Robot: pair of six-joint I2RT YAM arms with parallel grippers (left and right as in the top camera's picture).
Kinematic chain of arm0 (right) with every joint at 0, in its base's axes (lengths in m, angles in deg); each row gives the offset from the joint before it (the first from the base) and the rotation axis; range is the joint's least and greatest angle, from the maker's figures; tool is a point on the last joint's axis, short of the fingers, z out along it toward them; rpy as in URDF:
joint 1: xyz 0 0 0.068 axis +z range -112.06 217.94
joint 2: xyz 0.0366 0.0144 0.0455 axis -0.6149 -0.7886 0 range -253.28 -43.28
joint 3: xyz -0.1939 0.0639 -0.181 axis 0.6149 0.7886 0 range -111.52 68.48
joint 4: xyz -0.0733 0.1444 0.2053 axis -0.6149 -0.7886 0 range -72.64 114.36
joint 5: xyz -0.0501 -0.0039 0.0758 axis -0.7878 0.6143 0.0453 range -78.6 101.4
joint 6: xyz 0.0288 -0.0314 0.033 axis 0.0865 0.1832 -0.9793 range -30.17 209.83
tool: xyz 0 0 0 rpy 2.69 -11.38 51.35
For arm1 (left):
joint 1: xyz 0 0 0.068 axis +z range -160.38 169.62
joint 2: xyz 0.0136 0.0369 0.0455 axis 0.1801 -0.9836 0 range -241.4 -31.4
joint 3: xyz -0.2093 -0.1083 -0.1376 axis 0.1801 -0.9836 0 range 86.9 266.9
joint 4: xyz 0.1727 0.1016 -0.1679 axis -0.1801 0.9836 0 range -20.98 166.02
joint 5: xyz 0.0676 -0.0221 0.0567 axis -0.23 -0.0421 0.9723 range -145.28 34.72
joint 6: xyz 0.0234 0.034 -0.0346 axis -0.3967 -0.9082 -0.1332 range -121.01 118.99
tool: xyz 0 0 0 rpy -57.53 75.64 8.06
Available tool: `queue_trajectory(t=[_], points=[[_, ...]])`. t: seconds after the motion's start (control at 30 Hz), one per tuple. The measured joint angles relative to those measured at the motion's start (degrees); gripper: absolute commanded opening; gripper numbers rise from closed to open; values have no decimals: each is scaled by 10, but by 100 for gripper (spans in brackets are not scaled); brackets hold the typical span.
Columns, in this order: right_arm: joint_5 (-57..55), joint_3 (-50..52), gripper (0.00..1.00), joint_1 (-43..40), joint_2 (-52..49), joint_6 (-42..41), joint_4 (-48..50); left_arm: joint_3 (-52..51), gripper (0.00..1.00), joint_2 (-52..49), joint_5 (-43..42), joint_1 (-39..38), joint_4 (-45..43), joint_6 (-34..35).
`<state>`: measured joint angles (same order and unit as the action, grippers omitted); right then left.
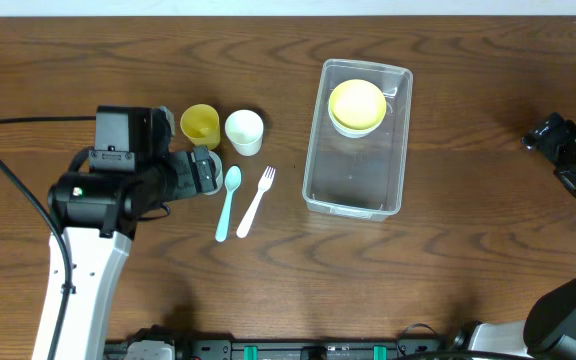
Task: Pack container
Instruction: 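Reach left gripper to the grey cup and grasp it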
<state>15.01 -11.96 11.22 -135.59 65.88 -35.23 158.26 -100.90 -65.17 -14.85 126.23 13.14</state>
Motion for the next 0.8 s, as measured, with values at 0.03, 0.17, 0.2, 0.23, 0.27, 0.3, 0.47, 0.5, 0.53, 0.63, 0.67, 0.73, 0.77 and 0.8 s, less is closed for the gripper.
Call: queue_trajectory(t=[0.03, 0.17, 0.2, 0.23, 0.27, 0.3, 0.47, 0.5, 0.53, 0.63, 0.67, 0.73, 0.77, 0.8], points=[[0, 0, 99, 0, 0, 0, 0, 14, 95, -7, 4, 3, 6, 6], [0, 0, 99, 0, 0, 0, 0, 92, 95, -61, 19, 33, 48, 31], [0, 0, 99, 0, 0, 0, 0, 107, 94, -78, 23, 40, 57, 37], [0, 0, 99, 0, 0, 0, 0, 116, 94, -94, 26, 47, 61, 39], [0, 0, 99, 0, 0, 0, 0, 121, 93, -110, 27, 52, 64, 41], [0, 0, 99, 0, 0, 0, 0, 123, 92, -129, 28, 57, 69, 43], [0, 0, 99, 0, 0, 0, 0, 122, 80, -228, 31, 61, 82, 36], [0, 0, 99, 0, 0, 0, 0, 122, 80, -247, 30, 61, 82, 34], [0, 0, 99, 0, 0, 0, 0, 122, 79, -270, 30, 61, 80, 33], [0, 0, 99, 0, 0, 0, 0, 122, 79, -323, 30, 61, 68, 25], [0, 0, 99, 0, 0, 0, 0, 122, 77, -336, 30, 61, 63, 23], [0, 0, 99, 0, 0, 0, 0, 122, 76, -367, 30, 61, 54, 19], [0, 0, 99, 0, 0, 0, 0, 122, 74, -379, 30, 61, 52, 18], [0, 0, 99, 0, 0, 0, 0, 122, 70, -392, 30, 61, 49, 17]])
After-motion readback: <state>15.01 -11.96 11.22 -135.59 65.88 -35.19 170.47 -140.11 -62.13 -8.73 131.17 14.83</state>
